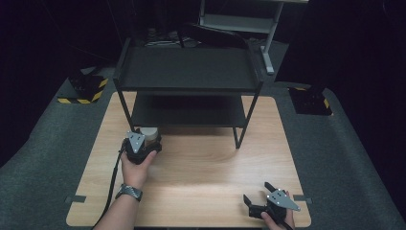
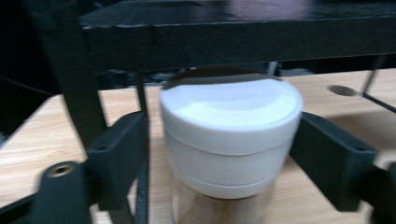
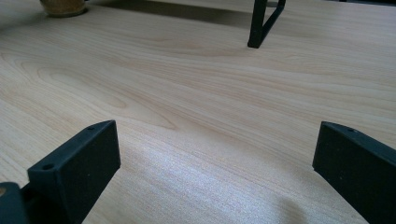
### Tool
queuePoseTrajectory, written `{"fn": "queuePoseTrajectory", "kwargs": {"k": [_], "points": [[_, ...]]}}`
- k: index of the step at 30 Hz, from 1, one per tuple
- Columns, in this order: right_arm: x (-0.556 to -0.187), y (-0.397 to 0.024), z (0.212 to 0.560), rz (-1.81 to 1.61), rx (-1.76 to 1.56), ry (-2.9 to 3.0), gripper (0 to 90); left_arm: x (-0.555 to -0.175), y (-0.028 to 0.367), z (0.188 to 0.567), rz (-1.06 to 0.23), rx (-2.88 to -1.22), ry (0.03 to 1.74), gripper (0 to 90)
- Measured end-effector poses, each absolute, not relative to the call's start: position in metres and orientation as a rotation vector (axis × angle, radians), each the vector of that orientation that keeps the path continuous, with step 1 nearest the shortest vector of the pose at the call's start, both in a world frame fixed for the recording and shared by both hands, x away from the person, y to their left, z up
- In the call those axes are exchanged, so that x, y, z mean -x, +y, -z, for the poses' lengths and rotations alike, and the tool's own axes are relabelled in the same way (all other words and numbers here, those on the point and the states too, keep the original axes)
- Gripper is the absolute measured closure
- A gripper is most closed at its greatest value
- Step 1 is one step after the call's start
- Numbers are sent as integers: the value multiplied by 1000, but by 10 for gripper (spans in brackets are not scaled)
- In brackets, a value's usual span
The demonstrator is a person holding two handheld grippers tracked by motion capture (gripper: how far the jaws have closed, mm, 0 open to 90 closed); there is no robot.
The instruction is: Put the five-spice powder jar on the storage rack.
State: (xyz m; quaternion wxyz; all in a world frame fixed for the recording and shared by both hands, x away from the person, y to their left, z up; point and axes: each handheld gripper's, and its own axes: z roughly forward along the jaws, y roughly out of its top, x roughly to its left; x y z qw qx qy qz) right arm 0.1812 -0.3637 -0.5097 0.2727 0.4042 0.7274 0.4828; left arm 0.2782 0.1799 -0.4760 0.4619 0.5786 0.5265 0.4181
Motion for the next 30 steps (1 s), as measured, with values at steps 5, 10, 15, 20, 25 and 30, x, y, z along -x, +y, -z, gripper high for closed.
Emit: {"fn": "queuePoseTrajectory", "kwargs": {"k": [5, 10, 15, 20, 25, 30], "points": [[-181, -363, 510, -1298, -1087, 1955, 3, -279, 172, 478, -1013, -1390, 1327, 324], [-181, -364, 510, -1300, -1089, 1953, 3, -278, 168, 479, -1017, -1374, 1337, 334], [-181, -364, 510, -1302, -1086, 1954, 3, -278, 174, 480, -1008, -1392, 1308, 337], [-181, -364, 511, -1305, -1085, 1953, 3, -276, 178, 481, -999, -1397, 1293, 337], [-181, -364, 511, -1305, -1085, 1954, 3, -267, 182, 483, -993, -1412, 1259, 337], [-181, -364, 510, -1303, -1082, 1955, 2, -255, 187, 483, -987, -1402, 1236, 337]]}}
